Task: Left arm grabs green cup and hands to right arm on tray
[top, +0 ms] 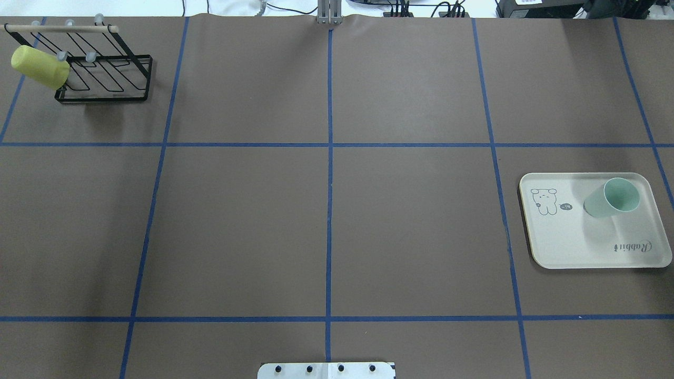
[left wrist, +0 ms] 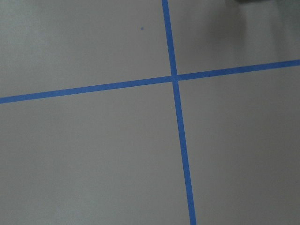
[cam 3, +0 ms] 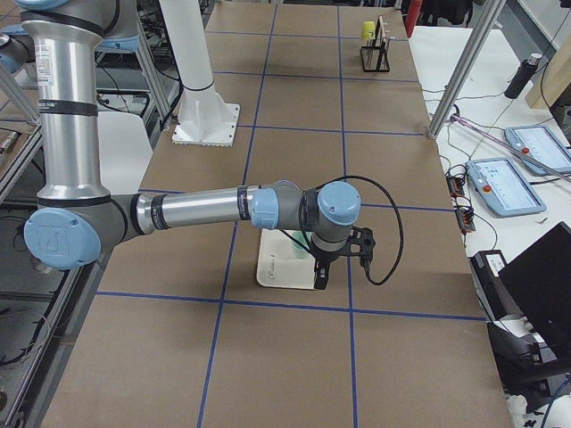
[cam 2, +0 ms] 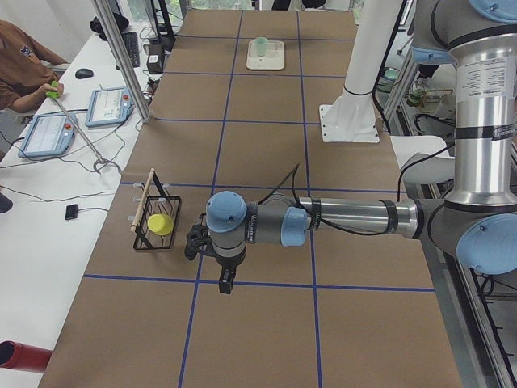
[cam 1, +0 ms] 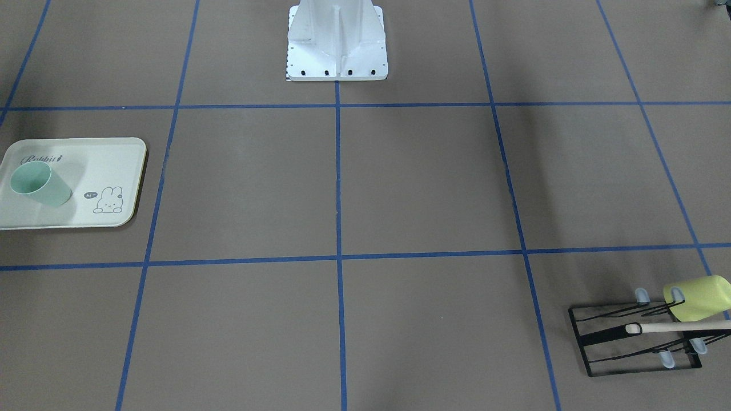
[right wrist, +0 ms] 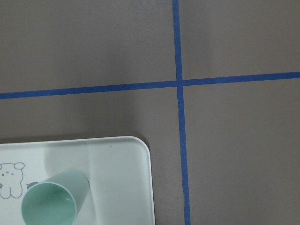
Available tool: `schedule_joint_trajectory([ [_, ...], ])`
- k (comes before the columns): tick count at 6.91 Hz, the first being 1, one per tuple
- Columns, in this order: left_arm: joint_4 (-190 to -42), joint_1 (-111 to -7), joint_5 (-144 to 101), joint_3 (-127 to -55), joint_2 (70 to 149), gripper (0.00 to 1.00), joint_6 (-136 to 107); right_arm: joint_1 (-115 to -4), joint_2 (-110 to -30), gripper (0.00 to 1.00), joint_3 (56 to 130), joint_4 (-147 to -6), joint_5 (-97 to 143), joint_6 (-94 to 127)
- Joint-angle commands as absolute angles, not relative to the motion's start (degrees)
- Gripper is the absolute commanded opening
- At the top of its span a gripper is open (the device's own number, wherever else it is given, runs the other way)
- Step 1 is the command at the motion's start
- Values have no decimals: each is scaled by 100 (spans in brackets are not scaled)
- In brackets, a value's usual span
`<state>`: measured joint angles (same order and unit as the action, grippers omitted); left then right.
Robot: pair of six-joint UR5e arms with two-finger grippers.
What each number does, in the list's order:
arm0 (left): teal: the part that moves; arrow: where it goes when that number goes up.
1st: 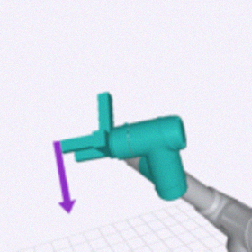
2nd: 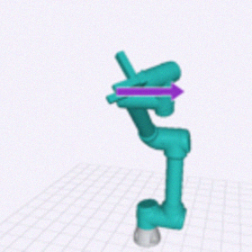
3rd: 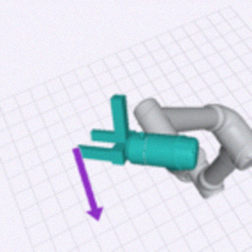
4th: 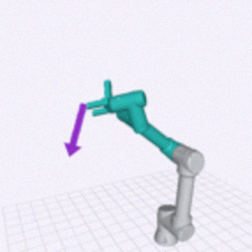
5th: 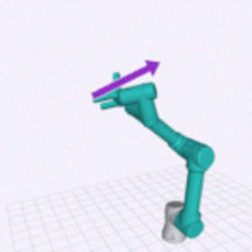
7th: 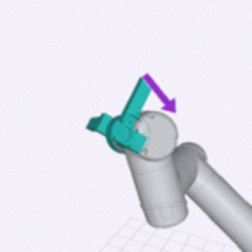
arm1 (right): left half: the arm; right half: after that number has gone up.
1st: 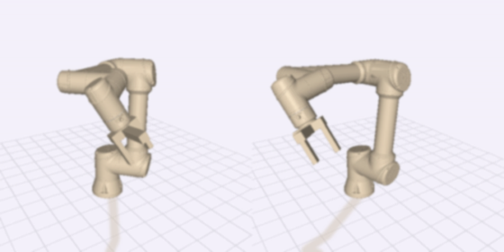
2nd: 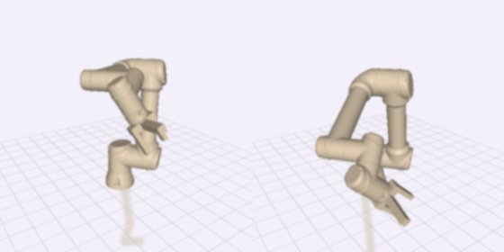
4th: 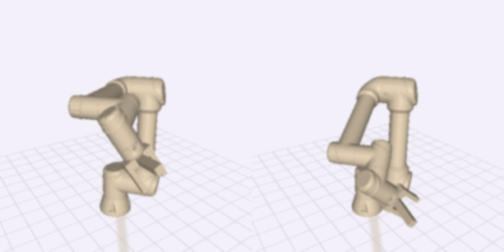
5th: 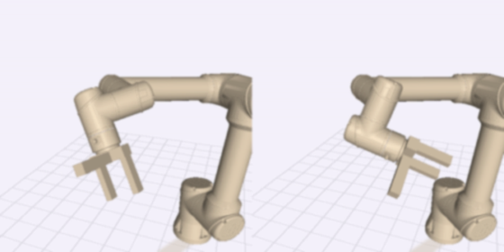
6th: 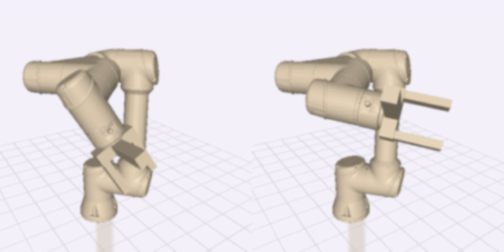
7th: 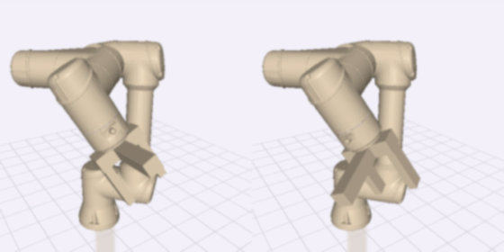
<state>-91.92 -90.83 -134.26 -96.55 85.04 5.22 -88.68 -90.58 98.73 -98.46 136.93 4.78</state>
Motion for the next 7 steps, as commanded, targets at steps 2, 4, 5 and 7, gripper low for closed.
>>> schedule_joint_trajectory([
  [2,-9185,-9079,-13421,-9650,8534,100,527,-8868,-9167,100,9791,-9773,13685,222],
  [4,-9185,-9079,-13421,-9642,8552,100,527,-8868,-9176,100,9800,-9773,13685,176],
  [5,-9185,-9079,-13421,-9642,8552,100,527,-8868,-9167,100,9809,-9773,13693,184],
  [7,-9176,-9079,-13421,-9633,8569,100,527,-8868,-9158,100,9809,-9773,13693,185],
])
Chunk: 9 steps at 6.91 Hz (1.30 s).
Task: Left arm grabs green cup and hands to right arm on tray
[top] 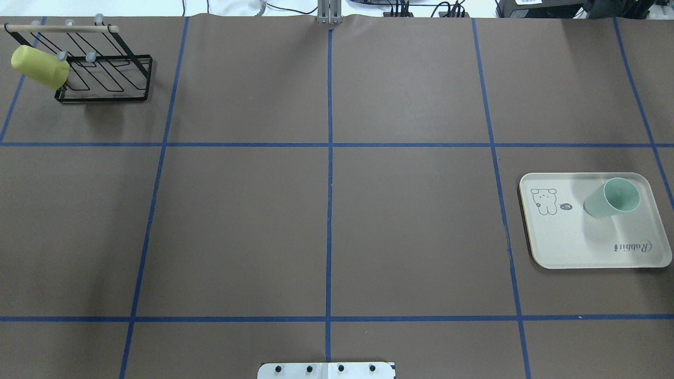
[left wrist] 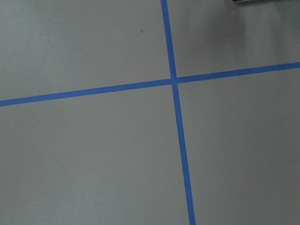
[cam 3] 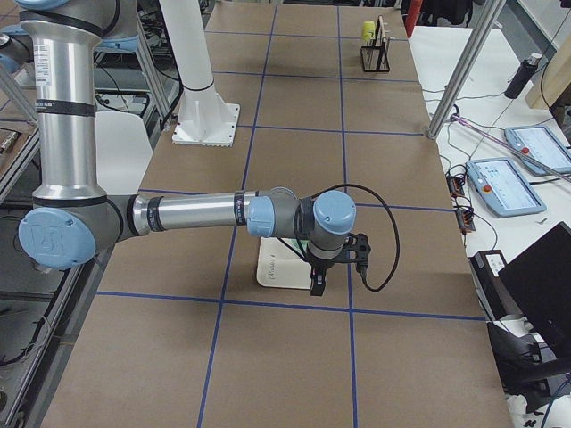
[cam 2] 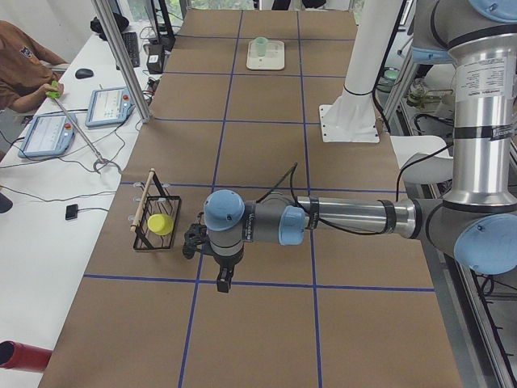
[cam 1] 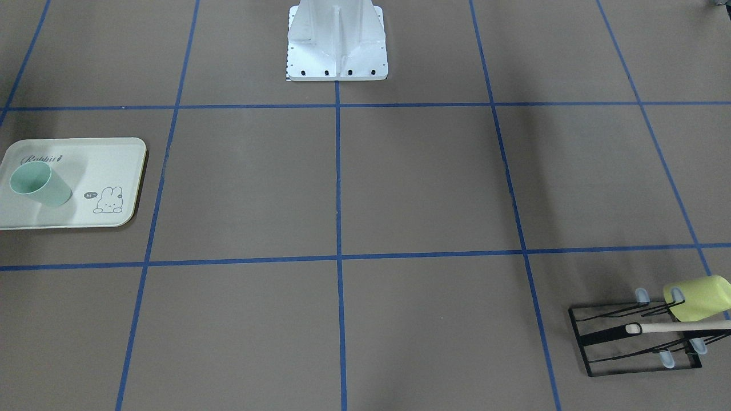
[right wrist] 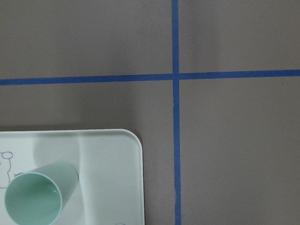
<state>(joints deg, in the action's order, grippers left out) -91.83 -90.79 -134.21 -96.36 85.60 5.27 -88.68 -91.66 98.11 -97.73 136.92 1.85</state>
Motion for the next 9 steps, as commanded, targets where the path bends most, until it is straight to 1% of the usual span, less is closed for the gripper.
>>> schedule_joint_trajectory([
  [1,-9167,-9079,-13421,-9633,8569,100,527,-8868,-9158,100,9817,-9773,13693,185],
  [9,-9237,-9079,-13430,-9642,8552,100,563,-8868,-9141,100,9791,-9773,13693,185],
])
